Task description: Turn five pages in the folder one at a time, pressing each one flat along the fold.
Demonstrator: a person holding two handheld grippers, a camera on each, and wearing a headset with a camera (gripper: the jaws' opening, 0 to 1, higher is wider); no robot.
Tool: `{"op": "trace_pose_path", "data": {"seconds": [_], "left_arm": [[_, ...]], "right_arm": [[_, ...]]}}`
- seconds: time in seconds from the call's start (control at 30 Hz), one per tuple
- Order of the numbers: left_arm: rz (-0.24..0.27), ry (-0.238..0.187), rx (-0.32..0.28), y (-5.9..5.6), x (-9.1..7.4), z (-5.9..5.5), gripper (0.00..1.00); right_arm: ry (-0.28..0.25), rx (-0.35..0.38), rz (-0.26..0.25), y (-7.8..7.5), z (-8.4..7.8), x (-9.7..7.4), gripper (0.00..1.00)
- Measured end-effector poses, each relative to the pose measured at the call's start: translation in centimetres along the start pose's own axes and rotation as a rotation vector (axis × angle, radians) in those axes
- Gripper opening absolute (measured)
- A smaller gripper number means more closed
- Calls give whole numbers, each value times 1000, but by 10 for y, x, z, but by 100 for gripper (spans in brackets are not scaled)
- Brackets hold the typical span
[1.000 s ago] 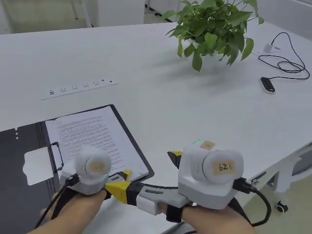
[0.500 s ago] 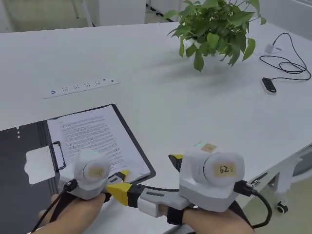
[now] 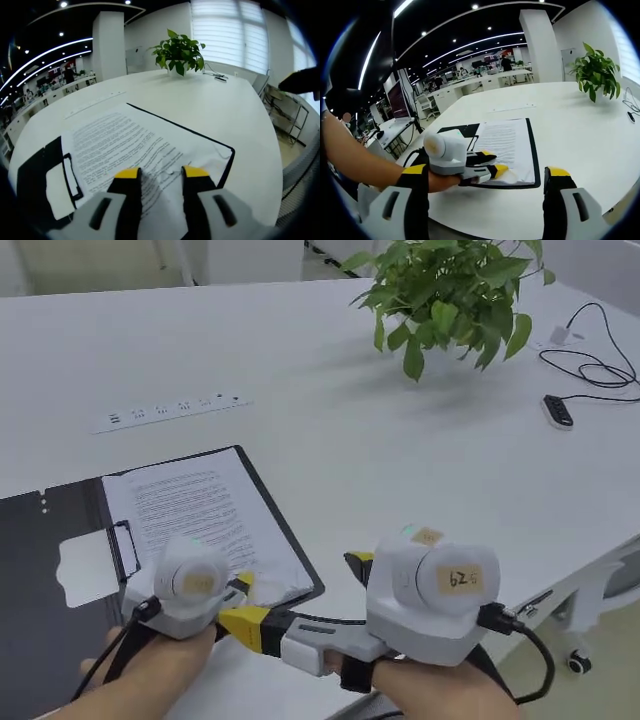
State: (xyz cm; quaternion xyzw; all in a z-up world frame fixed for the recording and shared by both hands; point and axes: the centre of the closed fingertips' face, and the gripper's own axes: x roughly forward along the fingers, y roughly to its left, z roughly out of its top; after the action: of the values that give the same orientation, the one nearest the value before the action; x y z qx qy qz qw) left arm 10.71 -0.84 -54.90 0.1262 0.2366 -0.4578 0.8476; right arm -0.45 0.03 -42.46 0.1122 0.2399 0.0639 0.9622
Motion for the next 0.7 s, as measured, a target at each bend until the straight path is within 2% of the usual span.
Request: {"op": "trace_pose_path", "data": {"seconds": [0.1, 0.13, 0.17, 0.2, 0.27, 0.33, 0.53, 0.6, 0.63, 0.7], "left_arm": [[-2, 1, -2, 0, 0, 0, 28], [2, 0, -7, 1, 0, 0, 24], [21, 5, -23, 7, 0, 0, 18], [12, 1, -34, 9, 1, 0, 15], [5, 6, 12, 7, 1, 0, 14], [5, 4, -20, 6, 0, 0, 14], [0, -2, -41, 5, -1, 0, 11], [-5, -6, -39, 4, -1, 0, 10], [-11, -3, -57, 3, -2, 0, 9], [-9, -8, -49, 3, -2, 1, 9]], "right_arm": [[6, 13, 4, 1, -2, 3, 94], [6, 19, 6, 2, -3, 5, 94], [8, 22, 7, 2, -4, 6, 94], [12, 28, 9, 3, -5, 8, 94], [15, 39, 11, 3, -7, 10, 93], [15, 72, 18, 3, -9, 14, 92], [18, 255, 33, 4, -17, 29, 84], [15, 283, 34, 2, -19, 34, 79], [42, 291, 32, 2, -25, 37, 77], [32, 310, 28, 1, -27, 43, 71]]}}
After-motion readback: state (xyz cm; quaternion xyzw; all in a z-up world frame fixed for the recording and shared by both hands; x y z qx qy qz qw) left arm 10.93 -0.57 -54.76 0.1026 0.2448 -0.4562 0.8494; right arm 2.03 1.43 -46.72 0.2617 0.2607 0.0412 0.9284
